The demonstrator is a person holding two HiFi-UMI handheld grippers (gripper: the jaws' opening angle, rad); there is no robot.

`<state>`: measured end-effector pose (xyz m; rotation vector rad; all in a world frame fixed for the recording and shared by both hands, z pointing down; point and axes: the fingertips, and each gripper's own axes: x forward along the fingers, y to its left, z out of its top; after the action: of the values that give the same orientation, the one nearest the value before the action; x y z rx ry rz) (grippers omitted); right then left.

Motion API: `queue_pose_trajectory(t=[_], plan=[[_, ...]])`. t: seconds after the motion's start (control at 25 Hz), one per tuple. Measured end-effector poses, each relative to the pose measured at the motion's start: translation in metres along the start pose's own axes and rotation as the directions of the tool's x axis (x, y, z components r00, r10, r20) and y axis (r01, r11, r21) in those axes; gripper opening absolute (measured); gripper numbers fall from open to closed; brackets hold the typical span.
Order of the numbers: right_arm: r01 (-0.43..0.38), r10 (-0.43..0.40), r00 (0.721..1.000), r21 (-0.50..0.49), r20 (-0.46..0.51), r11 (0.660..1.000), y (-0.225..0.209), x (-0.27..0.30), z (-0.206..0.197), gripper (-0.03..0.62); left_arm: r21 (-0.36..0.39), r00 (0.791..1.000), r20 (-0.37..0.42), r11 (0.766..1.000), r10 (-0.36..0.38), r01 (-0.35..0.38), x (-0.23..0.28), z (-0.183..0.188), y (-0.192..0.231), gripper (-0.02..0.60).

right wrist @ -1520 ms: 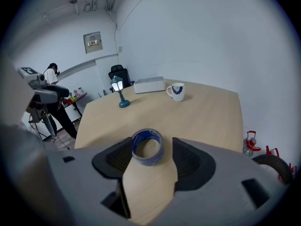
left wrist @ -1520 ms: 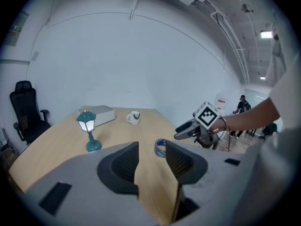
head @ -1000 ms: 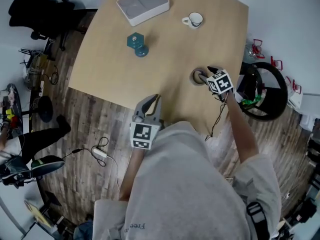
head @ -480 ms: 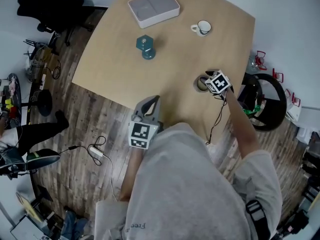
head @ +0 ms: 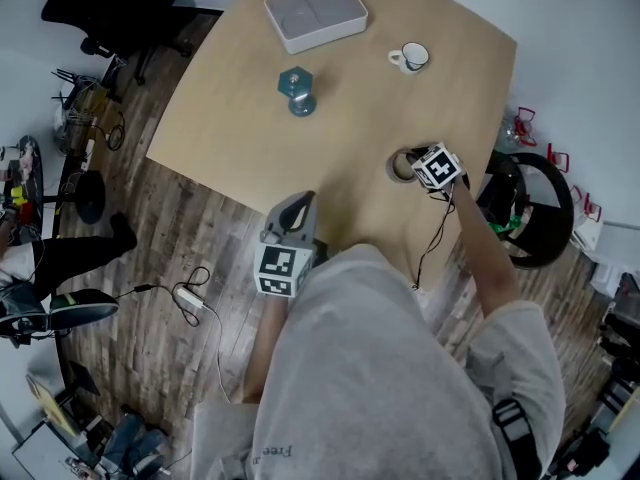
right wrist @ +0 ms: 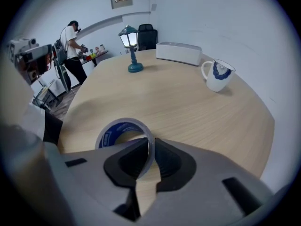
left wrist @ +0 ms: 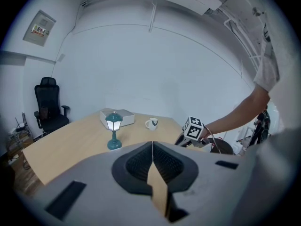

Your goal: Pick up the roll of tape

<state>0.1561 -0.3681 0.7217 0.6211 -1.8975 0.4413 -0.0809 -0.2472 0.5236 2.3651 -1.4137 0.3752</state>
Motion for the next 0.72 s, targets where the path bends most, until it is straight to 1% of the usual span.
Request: queue_pose_trajectory(t=[0.12,0.32,0.44,0.56,0.72], plan=[[0.019,-0.019,1.000,0.035,-0.014,0.999,-0.005,-0.001,-0.005,0.050,-0.005,1.000,-0.003,1.000,0.018,-0.018,-0.001,-0.001,0.001,0.006],[0.020,-0.019,1.000,0.048,-0.019,0.999,-0.003,-0.003,-0.003,0.049,-0.039,0.999,-0.009,0.998,0.046,-0.046,-0.006,-0.004,0.005,0.006],[0.020,-0.020,1.000,0.074,0.003,0.997,0.000,-0.005,0.001,0.049,-0.055,0.998,-0.007,0.997,0.057,-0.057,-0.006,-0.004,0.005,0.006],[0.046,-0.050,0.998,0.097,0.031,0.994,-0.004,-0.012,0.009,0.049,-0.055,0.998,0.010,0.997,0.063,-0.062,-0.005,-0.001,0.006,0.006],[0.054,-0.064,0.996,0.142,0.067,0.988,0.000,-0.024,0.012,0.049,-0.057,0.998,0.020,0.997,0.053,-0.052,-0.004,0.002,0.003,0.006]])
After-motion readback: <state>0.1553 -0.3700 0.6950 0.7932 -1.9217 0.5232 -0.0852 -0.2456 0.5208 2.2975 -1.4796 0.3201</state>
